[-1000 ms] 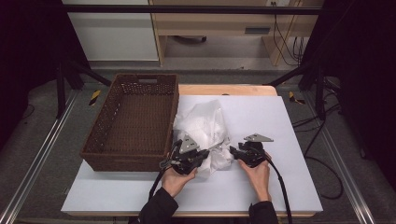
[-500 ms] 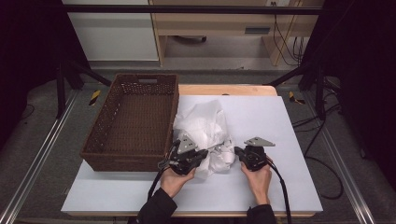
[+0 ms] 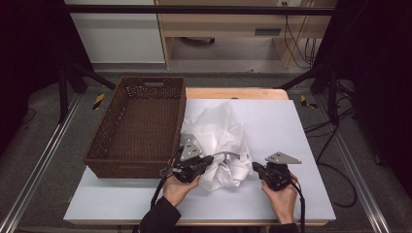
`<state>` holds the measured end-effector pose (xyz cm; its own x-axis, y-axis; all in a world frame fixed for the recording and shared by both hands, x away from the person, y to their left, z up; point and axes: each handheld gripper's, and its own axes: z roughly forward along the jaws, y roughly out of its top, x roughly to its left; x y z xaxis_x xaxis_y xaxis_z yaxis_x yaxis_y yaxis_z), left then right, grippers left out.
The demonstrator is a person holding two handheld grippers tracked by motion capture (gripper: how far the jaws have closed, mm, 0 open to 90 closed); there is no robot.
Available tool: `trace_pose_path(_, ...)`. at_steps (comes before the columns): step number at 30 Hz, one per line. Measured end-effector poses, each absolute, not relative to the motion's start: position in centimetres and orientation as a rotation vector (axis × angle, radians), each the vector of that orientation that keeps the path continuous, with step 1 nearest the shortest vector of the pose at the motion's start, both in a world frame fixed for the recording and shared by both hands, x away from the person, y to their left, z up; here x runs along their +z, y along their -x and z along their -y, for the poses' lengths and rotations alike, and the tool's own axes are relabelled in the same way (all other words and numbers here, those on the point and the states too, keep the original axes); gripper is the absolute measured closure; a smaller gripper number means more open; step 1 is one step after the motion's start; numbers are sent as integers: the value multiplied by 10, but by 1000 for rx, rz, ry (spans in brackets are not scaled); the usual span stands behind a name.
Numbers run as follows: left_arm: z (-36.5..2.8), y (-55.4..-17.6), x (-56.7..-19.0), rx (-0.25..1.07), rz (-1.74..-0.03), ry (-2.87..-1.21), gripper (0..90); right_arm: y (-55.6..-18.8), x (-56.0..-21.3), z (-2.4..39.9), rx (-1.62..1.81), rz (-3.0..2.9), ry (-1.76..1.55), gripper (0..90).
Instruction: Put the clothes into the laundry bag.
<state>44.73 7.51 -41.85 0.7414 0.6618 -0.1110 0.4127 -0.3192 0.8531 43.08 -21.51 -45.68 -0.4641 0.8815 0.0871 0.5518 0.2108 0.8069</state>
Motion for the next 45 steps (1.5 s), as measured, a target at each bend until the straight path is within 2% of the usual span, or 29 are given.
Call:
trace_pose_path(4, -66, -444, -418, 307, -802, -1959, 875, -411, -459, 222, 1098, -2097, -1337, 900)
trace_pose_path(8, -58, -445, -419, 305, -795, -1975, 875, -406, -480, 221, 1015, -2140, -1342, 900)
trace_pose_path(9, -58, -445, -419, 308, -791, -1976, 876, -406, -480, 221, 1041, -2137, -1330, 827)
trace_pose_path(10, -58, -445, -419, 308, -791, -1976, 876, -406, -480, 221, 1041, -2137, -1330, 827)
trace_pose_path(11, -59, -446, -419, 309, -796, -1976, 877, -401, -468, 220, 1127, -2087, -1260, 687)
trace_pose_path(12, -59, -446, -419, 309, -796, -1976, 878, -401, -468, 220, 1127, -2087, -1260, 687)
trace_pose_path(13, -61, -447, -419, 308, -804, -1970, 878, -393, -454, 214, 1219, -2053, -1184, 565)
trace_pose_path(14, -61, -447, -419, 308, -804, -1970, 878, -393, -454, 214, 1219, -2053, -1184, 565)
trace_pose_path(15, -61, -447, -418, 308, -808, -1967, 879, -387, -445, 201, 1311, -2065, -1111, 434)
trace_pose_path(16, -61, -447, -418, 309, -811, -1966, 879, -387, -445, 201, 1311, -2065, -1111, 434)
trace_pose_path(17, -61, -448, -418, 313, -811, -1965, 879, -385, -444, 192, 1330, -2083, -1084, 374)
trace_pose_path(19, -61, -447, -417, 320, -810, -1969, 879, -386, -451, 173, 1336, -2142, -1067, 340)
trace_pose_path(21, -60, -447, -416, 327, -804, -1972, 880, -394, -466, 158, 1296, -2198, -1075, 358)
trace_pose_path(22, -60, -446, -415, 330, -802, -1974, 880, -398, -474, 153, 1259, -2222, -1079, 438)
trace_pose_path(24, -60, -446, -414, 332, -797, -1973, 881, -407, -487, 147, 1212, -2272, -1092, 695)
trace_pose_path(25, -60, -445, -413, 334, -795, -1975, 881, -410, -488, 143, 1219, -2304, -1089, 859)
trace_pose_path(30, -61, -442, -405, 306, -774, -1962, 883, -408, -469, 135, 1331, -2246, -1046, 872)
trace_pose_path(33, -59, -437, -392, 305, -743, -1964, 884, -421, -455, 124, 1343, -2143, -1100, 872)
trace_pose_path(38, -62, -438, -393, 284, -748, -1981, 884, -443, -462, 123, 1310, -2007, -1252, 867)
trace_pose_path(42, -66, -441, -409, 256, -769, -2003, 883, -462, -482, 124, 1199, -1952, -1344, 851)
trace_pose_path(45, -67, -446, -420, 252, -791, -2009, 882, -462, -484, 126, 1208, -1979, -1298, 783)
